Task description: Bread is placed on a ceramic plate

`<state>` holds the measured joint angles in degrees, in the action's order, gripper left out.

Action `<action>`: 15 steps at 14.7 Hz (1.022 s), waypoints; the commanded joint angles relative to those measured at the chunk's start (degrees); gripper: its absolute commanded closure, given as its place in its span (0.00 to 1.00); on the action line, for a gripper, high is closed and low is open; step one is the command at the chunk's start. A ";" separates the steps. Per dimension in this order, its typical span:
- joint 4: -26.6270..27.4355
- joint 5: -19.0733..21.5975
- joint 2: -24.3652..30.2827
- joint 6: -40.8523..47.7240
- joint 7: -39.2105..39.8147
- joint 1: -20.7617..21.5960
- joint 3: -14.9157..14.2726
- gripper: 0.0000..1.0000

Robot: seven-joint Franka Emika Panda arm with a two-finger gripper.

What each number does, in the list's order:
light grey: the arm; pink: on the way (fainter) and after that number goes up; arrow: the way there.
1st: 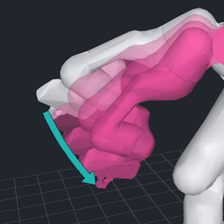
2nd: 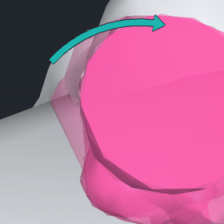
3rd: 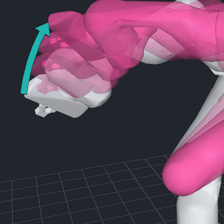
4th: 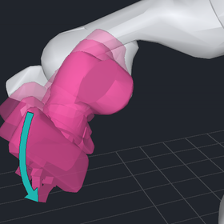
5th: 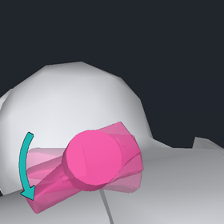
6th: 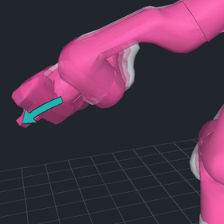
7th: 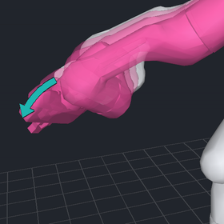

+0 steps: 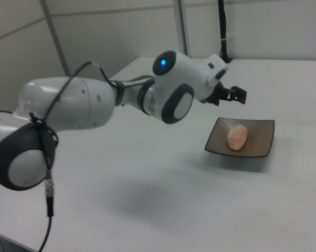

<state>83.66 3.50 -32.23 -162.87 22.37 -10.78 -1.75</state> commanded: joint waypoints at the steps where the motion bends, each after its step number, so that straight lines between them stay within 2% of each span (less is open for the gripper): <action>1: 9.68 -0.08 14.01 12.35 -3.64 0.50 -0.18 0.00; 7: 9.41 -0.08 28.43 46.98 -12.42 1.02 -0.18 0.00; 12: 9.50 0.01 35.91 68.61 -21.38 7.34 -0.62 0.00; 15: 10.20 -0.16 36.80 72.17 -25.87 12.34 -0.80 0.00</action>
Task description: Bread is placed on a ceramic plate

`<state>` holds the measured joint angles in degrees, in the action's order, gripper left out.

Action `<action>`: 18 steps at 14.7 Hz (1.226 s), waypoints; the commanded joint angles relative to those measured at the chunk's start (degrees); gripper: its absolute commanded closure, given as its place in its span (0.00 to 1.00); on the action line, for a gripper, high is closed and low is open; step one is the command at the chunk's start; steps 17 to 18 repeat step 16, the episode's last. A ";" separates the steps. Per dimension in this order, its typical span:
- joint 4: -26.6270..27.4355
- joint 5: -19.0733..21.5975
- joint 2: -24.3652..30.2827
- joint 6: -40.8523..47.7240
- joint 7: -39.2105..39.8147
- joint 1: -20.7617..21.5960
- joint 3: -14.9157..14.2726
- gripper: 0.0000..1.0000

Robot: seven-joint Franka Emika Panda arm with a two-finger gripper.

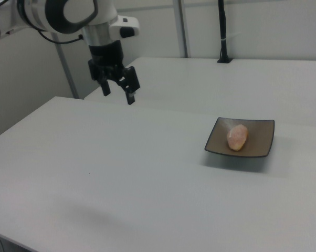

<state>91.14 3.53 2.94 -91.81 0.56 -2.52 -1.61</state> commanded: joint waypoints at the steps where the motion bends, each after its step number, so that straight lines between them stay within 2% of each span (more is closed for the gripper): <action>1: 3.51 -0.63 1.72 0.67 -5.12 6.02 -1.29 0.00; 4: 4.13 -0.98 1.28 -0.47 -5.39 10.33 -3.05 0.00; 8: 4.75 -0.72 0.67 -6.79 -1.55 10.43 -2.79 0.00; 11: 4.57 -0.28 -0.12 -7.24 1.28 10.34 -2.61 0.00; 18: 4.22 -0.28 -0.21 -7.24 1.55 10.17 -2.70 0.00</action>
